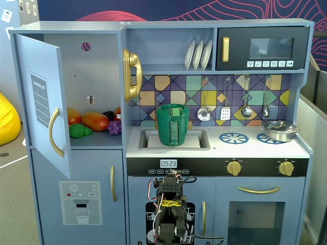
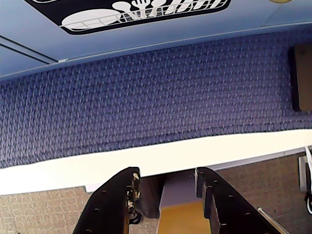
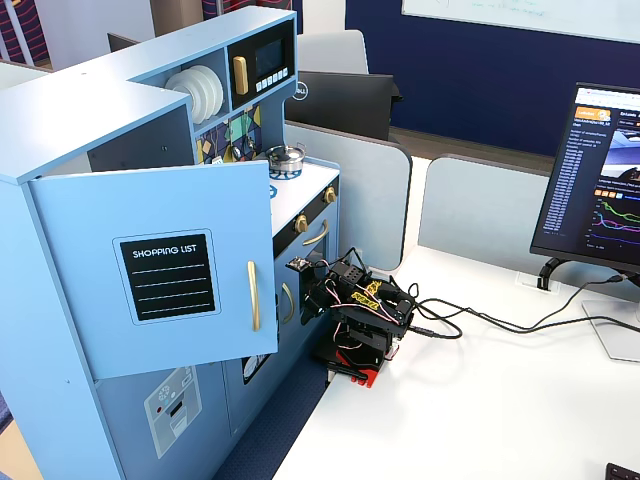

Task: Pick up the lid from the counter and put it on the green recipient

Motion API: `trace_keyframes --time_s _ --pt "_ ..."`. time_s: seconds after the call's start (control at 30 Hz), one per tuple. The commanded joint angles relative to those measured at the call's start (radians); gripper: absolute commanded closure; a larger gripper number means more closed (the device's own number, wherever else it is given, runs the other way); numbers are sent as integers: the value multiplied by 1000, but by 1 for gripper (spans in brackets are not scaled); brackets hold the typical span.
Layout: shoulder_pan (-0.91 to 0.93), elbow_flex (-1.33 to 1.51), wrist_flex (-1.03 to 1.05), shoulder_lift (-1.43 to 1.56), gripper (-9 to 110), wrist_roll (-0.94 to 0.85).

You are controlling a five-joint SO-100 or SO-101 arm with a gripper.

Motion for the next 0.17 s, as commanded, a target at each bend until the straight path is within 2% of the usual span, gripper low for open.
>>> trace_keyframes --time_s 0.0,0.13 --pt "-12 14 179 -6 96 31" --pt "-12 14 179 -6 96 31"
